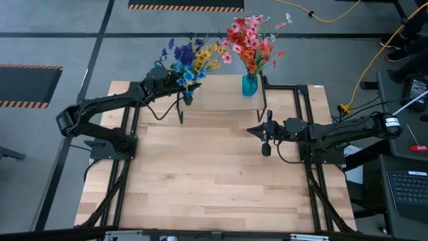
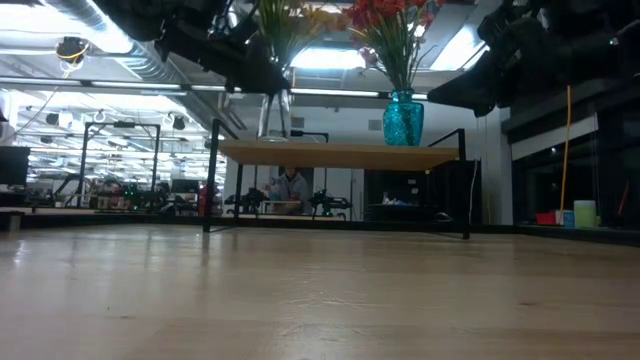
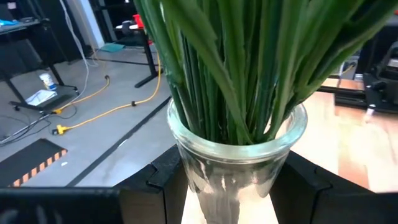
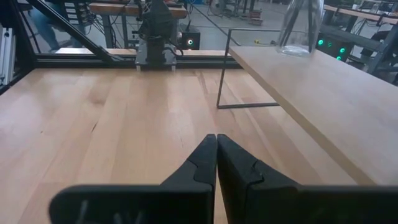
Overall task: Pick and place flowers into a vace then onto a shelf
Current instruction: Put the transparent vase on the shelf
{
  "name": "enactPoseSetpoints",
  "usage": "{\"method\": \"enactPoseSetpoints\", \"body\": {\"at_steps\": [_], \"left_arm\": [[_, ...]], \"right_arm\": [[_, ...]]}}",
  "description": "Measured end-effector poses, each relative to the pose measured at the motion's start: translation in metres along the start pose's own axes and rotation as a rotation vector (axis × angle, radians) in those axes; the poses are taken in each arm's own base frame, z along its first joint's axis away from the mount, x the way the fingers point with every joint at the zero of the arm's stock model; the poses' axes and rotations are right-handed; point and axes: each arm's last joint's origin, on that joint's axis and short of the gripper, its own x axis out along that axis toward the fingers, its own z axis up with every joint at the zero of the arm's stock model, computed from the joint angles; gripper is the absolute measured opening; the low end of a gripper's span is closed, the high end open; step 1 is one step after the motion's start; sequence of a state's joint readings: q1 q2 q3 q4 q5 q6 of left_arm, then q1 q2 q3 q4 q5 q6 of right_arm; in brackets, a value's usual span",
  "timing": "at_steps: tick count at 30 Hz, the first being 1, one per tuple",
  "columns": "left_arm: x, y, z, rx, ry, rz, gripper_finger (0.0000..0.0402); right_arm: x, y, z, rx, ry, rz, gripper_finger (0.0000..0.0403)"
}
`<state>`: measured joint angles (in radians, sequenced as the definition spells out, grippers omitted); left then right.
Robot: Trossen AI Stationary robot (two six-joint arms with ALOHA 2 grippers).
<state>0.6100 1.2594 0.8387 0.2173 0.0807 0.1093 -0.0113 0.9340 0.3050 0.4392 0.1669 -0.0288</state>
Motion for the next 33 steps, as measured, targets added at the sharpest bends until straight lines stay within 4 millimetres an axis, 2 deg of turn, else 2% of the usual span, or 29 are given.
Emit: {"method": "enactPoseSetpoints", "body": {"at_steps": [16, 33], "left_arm": [[-0.001, 0.013, -0.008, -0.019, 0.011, 0.062, 0.0169], [-0.001, 0.012, -0.008, -0.020, 0.012, 0.045, 0.0180]], "right_arm": [[0.000, 0.000, -0.001, 0.000, 0.006, 0.000, 0.0016], [0.000, 0.000, -0.001, 0.000, 0.006, 0.000, 0.0016]]}}
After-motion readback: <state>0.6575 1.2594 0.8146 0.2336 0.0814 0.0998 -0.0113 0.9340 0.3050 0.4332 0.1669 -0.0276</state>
